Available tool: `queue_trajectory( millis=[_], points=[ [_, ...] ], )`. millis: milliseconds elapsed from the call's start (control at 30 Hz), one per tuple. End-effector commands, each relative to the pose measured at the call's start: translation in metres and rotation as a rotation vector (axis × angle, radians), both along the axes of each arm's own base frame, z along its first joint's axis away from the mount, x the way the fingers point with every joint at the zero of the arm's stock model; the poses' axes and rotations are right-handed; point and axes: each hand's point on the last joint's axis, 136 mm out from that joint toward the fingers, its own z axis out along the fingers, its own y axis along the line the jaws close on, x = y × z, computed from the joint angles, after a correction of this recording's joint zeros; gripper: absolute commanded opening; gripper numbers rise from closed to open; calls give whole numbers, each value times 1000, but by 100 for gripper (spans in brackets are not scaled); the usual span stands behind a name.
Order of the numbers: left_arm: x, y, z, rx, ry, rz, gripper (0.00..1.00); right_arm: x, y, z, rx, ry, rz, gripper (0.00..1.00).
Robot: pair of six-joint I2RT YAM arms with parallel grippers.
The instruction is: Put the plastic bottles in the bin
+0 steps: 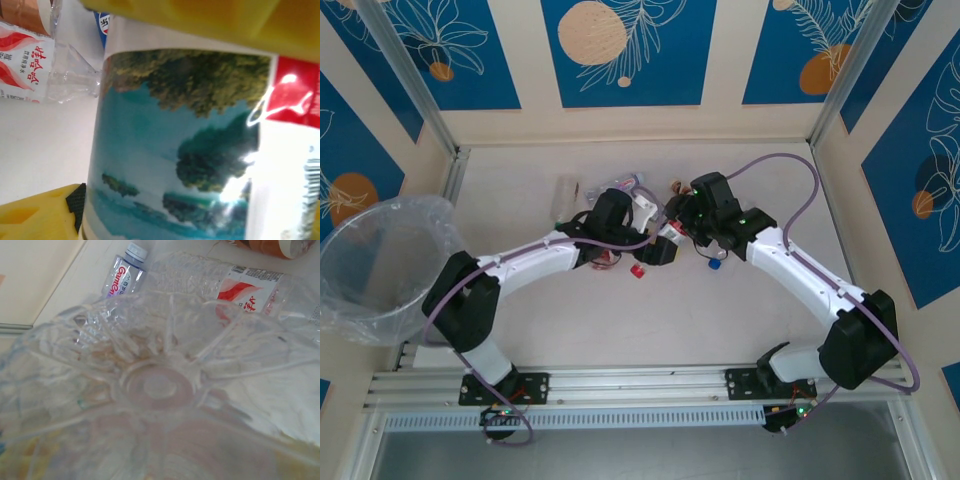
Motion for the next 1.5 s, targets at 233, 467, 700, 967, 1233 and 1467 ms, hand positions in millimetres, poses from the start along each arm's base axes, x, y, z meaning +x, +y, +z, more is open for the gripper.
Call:
queue_trajectory(
  millis=[233,467,700,967,1233,1467],
  points=[
    [6,-2,17,-48,-38,26,66,4,10,23,-5,-66,57,76],
    [9,1,13,-30,-33,55,65,3,-4,37,-6,-99,74,93],
    [17,6,5,-20,-10,90,65,2,-15,65,59,-197,270,99],
    [31,28,11,5,3,186,65,-9,-30,85,103,-356,483,99],
    [53,87,37,63,-9,335,65,-23,-29,87,164,-402,605,99],
    [61,157,64,133,-15,531,65,-19,-27,76,169,-358,611,99]
  ],
)
